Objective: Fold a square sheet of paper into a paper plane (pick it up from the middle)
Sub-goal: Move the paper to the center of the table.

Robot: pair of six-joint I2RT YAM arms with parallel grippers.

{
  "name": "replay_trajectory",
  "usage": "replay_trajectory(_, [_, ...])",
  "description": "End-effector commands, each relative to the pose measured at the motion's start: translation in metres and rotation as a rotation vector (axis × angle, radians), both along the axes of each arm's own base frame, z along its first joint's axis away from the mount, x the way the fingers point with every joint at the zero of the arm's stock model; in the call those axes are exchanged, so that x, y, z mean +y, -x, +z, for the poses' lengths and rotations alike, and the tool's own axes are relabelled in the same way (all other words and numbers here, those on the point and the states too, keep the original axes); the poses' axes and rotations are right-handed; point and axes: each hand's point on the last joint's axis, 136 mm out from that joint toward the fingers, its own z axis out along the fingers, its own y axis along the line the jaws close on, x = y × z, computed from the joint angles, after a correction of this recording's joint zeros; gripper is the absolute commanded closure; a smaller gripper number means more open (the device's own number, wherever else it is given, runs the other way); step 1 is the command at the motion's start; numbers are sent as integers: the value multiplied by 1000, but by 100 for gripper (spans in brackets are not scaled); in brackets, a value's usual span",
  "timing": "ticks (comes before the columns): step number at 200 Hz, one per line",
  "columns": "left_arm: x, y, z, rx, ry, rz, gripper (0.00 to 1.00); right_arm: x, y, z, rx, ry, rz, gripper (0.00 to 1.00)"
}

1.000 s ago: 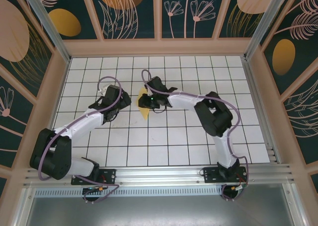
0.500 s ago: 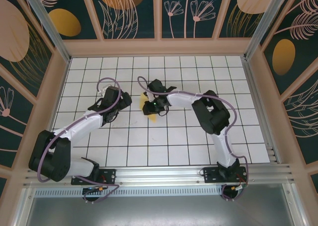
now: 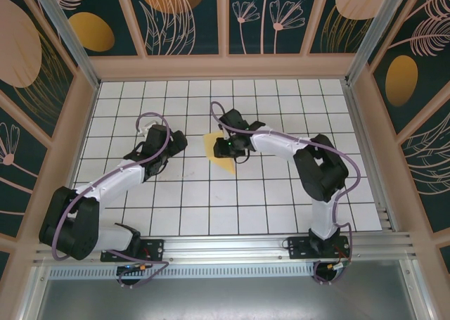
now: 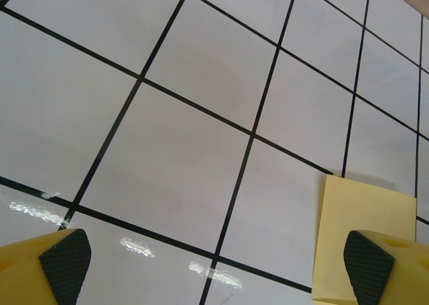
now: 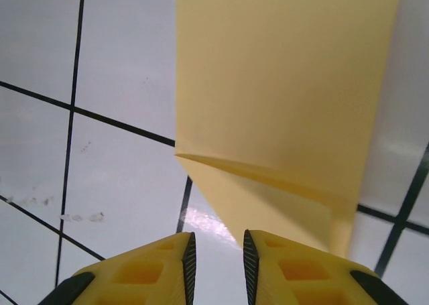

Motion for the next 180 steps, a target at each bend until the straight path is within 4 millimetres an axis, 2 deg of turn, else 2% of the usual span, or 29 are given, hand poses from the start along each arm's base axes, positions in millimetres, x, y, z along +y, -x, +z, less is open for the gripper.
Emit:
replay_trajectory(1, [-5, -2, 1, -12, 54, -1, 2, -5, -5, -12, 36, 11, -157, 74])
replay_trajectory(29, [-11, -2, -4, 2, 71, -21, 1, 1, 1, -28, 104, 9, -156, 75])
replay_trajectory(46, [-14, -2, -5, 5, 88, -33, 2, 3, -2, -35, 114, 21, -157, 75])
replay_trajectory(64, [-16, -2, -5, 6, 101, -38, 1, 0, -2, -42, 123, 50, -142, 76])
replay_trajectory(89, [-23, -3, -3, 3, 126, -64, 1, -18, 6, -50, 134, 91, -55, 76])
replay_trajectory(128, [-33, -3, -4, 5, 160, -104, 1, -66, 22, -57, 127, 161, 147, 74])
replay_trajectory(146, [-38, -3, -5, 6, 181, -121, 2, -73, 14, -49, 74, 185, 158, 74])
replay_trajectory(180, [-54, -2, -4, 2, 249, -187, 2, -54, -11, -4, -25, 23, 38, 72])
